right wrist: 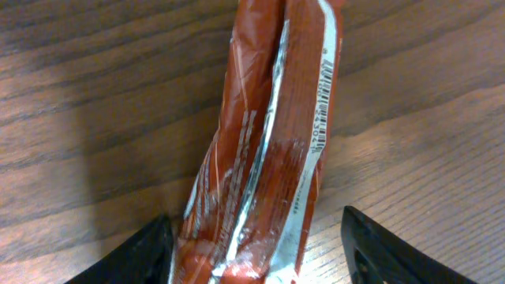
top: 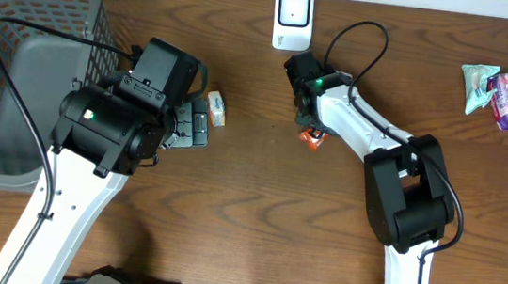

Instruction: Scan the item barcode

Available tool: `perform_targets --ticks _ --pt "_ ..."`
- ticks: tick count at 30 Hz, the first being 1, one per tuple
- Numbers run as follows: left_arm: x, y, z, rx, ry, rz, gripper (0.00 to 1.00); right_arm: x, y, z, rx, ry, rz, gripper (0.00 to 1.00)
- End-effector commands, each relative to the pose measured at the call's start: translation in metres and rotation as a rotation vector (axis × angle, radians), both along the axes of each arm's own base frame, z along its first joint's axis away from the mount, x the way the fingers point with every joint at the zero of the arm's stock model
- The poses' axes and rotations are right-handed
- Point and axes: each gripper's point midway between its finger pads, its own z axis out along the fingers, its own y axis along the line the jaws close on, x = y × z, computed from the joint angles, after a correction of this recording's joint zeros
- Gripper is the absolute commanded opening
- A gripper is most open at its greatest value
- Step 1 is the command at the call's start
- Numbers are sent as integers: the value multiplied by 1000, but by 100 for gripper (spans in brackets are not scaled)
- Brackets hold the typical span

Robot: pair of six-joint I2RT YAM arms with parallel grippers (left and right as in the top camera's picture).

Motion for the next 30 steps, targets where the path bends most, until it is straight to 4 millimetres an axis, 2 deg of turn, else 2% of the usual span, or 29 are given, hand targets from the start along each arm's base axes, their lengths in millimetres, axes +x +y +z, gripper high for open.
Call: perform_targets --ticks 1,3,14,17,18,21,23,27,30 --pt "0 1 3 -2 -8 6 98 2 -14 -6 -50 -5 -31 59" --pt "0 1 3 -2 -8 6 98 1 -15 -11 -58 8 -27 54" --pt "0 1 3 -2 -8 6 98 -15 -22 -42 -95 135 32 46" --pt "0 1 3 -3 -8 6 98 -22 -26 -49 -102 176 30 39" --pt "0 1 3 -2 -8 6 98 -27 -24 -53 -79 204 32 31" --pt "0 1 3 -2 -8 6 98 -31 -14 -58 -1 247 55 18" --pt "0 1 3 -2 -8 6 98 -33 -8 -59 54 270 67 3" --pt "0 1 3 -3 -8 6 98 -30 11 -53 227 332 150 1" --pt "0 1 3 -2 -8 6 98 -21 40 -32 440 356 243 1"
